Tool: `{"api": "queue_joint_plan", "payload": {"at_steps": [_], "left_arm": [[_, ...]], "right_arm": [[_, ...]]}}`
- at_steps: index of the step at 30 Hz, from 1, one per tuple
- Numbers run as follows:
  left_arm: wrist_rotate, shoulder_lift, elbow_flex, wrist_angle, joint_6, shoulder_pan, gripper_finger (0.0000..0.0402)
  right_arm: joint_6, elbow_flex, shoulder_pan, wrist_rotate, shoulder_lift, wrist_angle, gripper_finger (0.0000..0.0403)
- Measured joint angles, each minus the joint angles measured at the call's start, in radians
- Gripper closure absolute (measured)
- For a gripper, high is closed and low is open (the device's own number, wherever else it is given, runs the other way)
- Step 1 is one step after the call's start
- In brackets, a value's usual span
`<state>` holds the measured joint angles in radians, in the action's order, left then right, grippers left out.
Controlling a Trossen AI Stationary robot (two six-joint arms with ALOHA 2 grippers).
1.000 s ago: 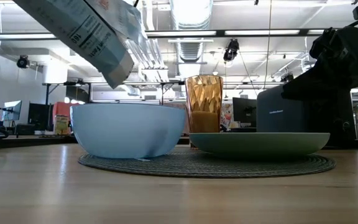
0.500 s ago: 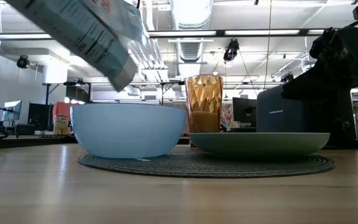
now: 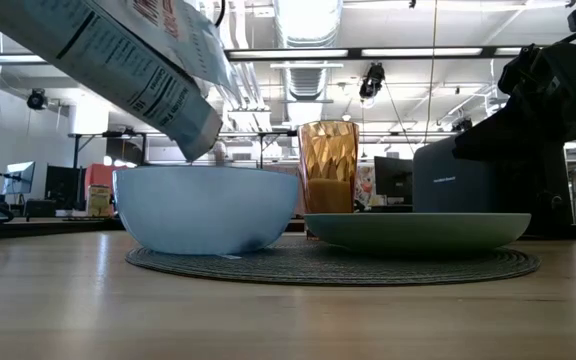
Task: Arrange a breakfast setting
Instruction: Pour the cereal from the cereal box into the blue bowl
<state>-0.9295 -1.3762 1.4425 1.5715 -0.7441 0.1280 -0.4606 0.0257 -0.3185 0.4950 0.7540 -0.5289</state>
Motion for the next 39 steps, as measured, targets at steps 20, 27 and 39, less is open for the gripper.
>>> {"api": "queue_joint_plan", "payload": {"at_steps": [20, 27, 39], "left_arm": [[-0.056, -0.025, 0.0, -0.001, -0.028, 0.001, 0.0277], [-0.058, -0.026, 0.0, 0.0, -0.04, 0.002, 0.0277], [-0.108, -0.055, 0.0, -0.001, -0.062, 0.018, 0.0277]], "right_arm": [[0.0, 0.0, 0.0, 0.0, 0.0, 0.0, 0.0289], [0.0, 0.0, 0.0, 0.0, 0.0, 0.0, 0.0289], [0.0, 0.0, 0.0, 0.0, 0.0, 0.0, 0.0289]]}}
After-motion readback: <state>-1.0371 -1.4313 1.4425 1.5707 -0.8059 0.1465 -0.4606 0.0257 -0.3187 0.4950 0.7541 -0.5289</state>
